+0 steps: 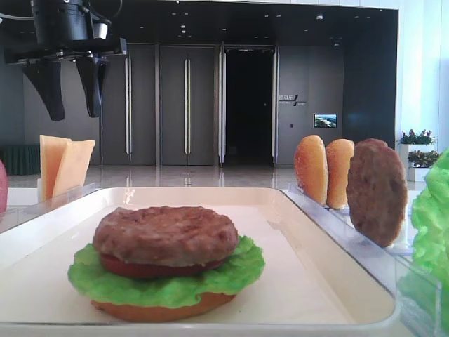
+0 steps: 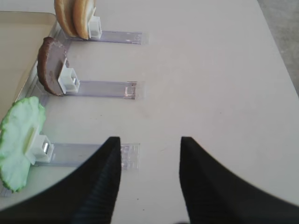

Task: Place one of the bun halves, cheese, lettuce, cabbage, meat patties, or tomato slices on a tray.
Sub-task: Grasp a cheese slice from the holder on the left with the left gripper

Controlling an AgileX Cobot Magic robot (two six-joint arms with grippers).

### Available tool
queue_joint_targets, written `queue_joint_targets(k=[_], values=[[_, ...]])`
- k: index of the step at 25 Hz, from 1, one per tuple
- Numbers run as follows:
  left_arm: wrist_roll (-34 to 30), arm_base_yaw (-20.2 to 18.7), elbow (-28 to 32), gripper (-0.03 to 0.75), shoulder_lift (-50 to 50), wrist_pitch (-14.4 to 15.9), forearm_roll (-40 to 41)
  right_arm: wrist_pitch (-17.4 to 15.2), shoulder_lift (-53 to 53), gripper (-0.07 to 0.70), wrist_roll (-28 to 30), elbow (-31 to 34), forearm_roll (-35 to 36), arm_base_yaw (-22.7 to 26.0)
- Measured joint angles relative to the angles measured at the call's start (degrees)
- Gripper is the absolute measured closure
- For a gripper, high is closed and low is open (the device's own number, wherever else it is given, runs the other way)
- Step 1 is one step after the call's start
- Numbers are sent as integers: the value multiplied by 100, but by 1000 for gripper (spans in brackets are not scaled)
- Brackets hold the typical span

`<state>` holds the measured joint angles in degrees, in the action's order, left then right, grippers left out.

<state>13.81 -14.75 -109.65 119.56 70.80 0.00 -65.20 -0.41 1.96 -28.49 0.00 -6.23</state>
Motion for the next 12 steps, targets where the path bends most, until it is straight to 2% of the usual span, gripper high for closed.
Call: queue_joint_targets(k=[12], values=[[32,0,-11,303,296,-103,0,0,0,316,0,0,0,0]])
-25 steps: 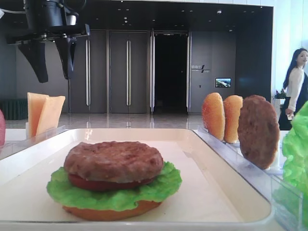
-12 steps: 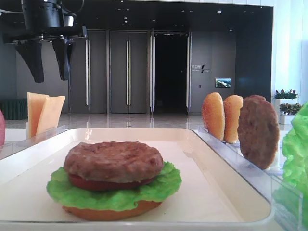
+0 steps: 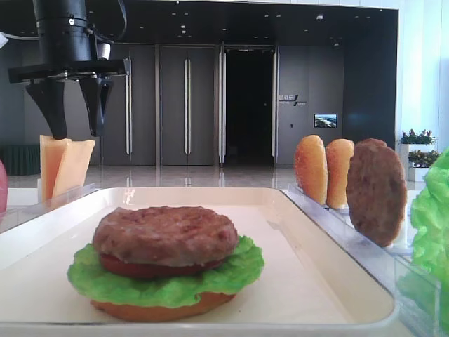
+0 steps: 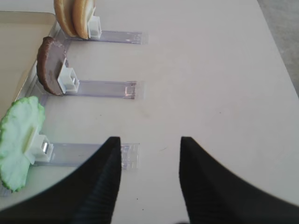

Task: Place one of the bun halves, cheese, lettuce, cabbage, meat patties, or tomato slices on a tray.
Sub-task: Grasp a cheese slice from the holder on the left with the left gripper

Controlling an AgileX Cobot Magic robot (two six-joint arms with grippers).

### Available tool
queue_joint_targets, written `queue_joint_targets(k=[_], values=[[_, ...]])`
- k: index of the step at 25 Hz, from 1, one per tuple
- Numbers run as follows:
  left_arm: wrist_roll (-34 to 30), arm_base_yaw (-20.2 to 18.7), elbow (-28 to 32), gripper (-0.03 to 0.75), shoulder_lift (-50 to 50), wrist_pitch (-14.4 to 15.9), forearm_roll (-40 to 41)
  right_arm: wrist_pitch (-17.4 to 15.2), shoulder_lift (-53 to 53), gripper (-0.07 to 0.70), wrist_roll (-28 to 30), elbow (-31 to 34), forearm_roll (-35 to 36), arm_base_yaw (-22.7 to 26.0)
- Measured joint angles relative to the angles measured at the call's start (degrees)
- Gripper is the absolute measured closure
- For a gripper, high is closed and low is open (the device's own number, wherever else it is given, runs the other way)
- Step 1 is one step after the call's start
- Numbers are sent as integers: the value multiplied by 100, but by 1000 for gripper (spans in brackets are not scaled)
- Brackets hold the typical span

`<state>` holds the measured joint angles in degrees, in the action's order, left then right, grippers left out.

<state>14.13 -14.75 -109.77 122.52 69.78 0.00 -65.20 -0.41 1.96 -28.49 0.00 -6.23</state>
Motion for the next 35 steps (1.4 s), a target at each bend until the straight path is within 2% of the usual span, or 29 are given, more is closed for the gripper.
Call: queue_joint_targets(k=[26,31,35], values=[[8,0,0,309,342,-78,203,0,0,316,0,0,0,0],[8,0,0,374,342,-38,222,0,0,316,0,0,0,0],[8,0,0,473,342,-20,240,0,0,316,0,0,0,0]])
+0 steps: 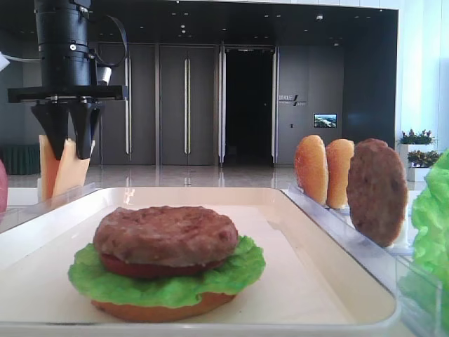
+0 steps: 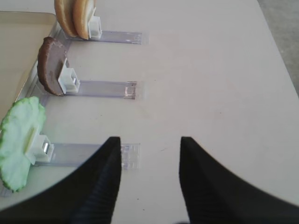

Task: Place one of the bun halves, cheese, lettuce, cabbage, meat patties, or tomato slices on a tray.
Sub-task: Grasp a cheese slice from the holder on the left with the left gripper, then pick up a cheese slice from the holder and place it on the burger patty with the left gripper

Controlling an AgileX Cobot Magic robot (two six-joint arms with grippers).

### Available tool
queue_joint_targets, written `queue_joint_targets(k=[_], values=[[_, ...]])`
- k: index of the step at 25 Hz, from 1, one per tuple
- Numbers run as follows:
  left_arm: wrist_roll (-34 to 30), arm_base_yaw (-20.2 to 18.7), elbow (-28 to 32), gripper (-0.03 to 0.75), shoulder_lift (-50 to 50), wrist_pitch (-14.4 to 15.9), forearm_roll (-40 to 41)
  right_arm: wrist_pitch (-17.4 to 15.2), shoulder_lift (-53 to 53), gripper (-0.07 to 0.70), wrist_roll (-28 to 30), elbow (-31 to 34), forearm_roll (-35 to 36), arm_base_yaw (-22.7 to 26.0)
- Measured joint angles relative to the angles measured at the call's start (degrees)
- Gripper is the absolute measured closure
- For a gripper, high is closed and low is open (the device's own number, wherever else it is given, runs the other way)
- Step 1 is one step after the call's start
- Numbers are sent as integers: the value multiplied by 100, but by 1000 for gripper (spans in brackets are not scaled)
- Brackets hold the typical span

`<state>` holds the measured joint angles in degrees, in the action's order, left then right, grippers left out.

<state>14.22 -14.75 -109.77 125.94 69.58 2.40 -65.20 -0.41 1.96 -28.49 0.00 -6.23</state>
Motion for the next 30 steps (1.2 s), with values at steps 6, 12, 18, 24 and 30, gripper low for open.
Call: queue_joint_targets(k=[6,12,18,24,30], values=[[0,0,0,672,0,14,23,0,0,316,0,0,0,0],[0,0,0,680,0,15,23,0,0,316,0,0,0,0],[-5,0,-238,681,-87,46,23,0,0,316,0,0,0,0],[-26,0,-739,680,-513,69,-40,0,0,316,0,0,0,0],[-45,0,-779,680,-886,146,-45,0,0,316,0,0,71,0]])
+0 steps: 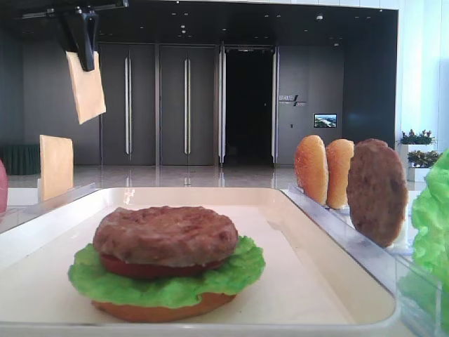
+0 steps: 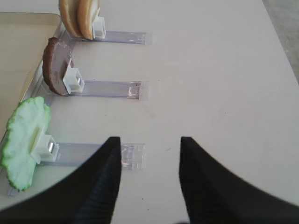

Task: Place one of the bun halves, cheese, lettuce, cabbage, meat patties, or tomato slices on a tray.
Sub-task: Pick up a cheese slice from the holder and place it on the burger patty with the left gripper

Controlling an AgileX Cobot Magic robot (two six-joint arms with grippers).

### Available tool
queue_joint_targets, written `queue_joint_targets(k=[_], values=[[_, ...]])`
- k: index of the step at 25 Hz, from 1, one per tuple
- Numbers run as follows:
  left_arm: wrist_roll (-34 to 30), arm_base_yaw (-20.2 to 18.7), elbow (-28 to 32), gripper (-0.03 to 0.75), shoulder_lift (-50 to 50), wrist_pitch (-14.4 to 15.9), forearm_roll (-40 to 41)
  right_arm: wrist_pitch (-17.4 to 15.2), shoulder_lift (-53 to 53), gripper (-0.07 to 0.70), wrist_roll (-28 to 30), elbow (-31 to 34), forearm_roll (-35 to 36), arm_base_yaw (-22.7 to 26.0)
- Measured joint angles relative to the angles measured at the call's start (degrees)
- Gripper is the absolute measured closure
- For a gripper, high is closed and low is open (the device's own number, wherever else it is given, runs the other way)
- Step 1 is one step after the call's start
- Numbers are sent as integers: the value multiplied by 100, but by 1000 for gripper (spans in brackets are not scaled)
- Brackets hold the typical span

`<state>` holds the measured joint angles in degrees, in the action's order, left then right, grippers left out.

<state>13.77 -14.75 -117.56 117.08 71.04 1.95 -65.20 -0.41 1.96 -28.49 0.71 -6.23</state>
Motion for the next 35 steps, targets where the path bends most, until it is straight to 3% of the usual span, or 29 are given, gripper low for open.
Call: queue_joint_targets(k=[13,20,35], values=[[-102,0,189,681,-233,5,-379,0,0,316,0,0,-19,0],[-127,0,1373,681,-1242,5,-406,0,0,316,0,0,7,0],[-37,0,4561,681,-4274,5,-401,0,0,316,0,0,13,0]])
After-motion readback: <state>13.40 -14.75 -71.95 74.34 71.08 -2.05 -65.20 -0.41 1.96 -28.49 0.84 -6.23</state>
